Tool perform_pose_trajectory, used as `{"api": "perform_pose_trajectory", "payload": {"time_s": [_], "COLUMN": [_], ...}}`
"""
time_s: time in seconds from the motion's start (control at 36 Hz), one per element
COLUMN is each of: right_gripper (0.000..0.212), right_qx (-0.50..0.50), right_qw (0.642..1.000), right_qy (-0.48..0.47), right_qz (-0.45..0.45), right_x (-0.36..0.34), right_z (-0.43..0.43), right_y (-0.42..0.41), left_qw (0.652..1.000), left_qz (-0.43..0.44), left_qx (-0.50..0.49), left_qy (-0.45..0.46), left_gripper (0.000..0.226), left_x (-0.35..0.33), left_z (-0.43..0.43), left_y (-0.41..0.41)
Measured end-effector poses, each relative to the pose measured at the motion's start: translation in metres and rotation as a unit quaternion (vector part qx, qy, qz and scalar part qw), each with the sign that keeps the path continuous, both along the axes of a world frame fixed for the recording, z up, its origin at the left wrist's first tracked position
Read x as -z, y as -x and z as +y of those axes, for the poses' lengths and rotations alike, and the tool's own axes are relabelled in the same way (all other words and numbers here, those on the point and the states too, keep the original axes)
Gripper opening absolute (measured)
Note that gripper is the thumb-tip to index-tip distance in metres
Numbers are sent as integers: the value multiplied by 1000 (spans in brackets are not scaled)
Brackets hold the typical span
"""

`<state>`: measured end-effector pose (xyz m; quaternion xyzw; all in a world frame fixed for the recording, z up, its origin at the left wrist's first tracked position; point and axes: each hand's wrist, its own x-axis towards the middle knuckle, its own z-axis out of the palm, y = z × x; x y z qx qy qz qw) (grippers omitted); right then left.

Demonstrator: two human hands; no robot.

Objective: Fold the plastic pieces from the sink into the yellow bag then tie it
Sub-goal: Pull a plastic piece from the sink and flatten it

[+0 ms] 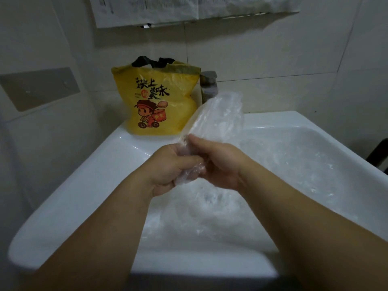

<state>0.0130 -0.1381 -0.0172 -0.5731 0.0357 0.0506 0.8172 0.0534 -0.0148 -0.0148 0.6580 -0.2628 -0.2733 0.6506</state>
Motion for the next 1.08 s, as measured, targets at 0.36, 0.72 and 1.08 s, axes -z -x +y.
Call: {"api": "perform_pose_trajectory", "payload": {"time_s": [0.36, 0.72, 1.08], "right_gripper": [48, 15, 84], "right_qx": [134, 109, 97], "right_qw": [985, 989, 917], "right_qy": [-105, 87, 351], "right_qz": [-32, -46, -161], "right_x": [-23, -15, -12], "right_z": [-44, -32, -23], "right_y": [10, 10, 16], "left_qw": [978, 988, 969], "left_qz": [-87, 46, 182], "left_qx": [2, -142, -156], "left_qy": [-190, 48, 53], "left_gripper": [20, 13, 25], "left_x": [9, -3, -5], "left_z": [9, 6, 16], "left_y": [-6, -14, -26]}}
